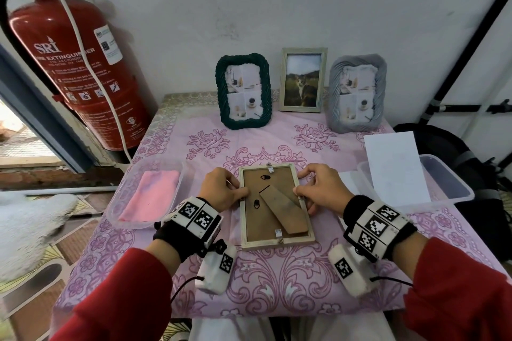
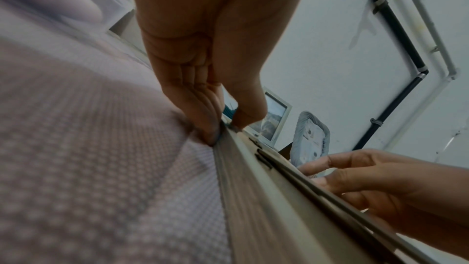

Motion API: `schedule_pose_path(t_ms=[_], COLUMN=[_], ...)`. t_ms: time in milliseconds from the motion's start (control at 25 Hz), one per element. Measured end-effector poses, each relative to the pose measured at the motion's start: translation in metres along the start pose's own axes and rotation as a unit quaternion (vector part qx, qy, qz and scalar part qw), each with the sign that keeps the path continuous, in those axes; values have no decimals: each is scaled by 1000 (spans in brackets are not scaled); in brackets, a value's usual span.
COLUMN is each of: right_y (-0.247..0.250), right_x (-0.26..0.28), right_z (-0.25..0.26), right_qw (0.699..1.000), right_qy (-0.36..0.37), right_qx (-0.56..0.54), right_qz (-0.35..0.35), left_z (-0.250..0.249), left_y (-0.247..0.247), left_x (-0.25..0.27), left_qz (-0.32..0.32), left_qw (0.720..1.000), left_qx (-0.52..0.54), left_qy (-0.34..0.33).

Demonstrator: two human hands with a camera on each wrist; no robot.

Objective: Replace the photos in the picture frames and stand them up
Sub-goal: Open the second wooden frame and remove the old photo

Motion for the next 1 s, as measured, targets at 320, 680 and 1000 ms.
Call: schedule_pose_path(t_ms=[320,680,1000], right_y=[2,12,-19], right_x=[1,-7,-34], right_z=[0,19,52], right_qw=[1000,985,942], right_qy=[-3,117,224], right_qx=[-9,123,239], right_qz=[-3,-29,71], left_z=[5,-12,-31], left_y=[0,14,-9], left_x=[2,27,75], left_qz=[18,8,188], left_qw=[998,995,912], left_qx=[41,11,-148], left_qy=[32,-99,-334])
Point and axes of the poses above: each hand's wrist, its own x-axis away from the middle knuckle, its own y-axis out of the back of the hand, z = x × y, the point moved 4 cm from there along -x, towards the middle knuckle, and after that the axes turned 11 degrees about -z, right-handed, at the moved point
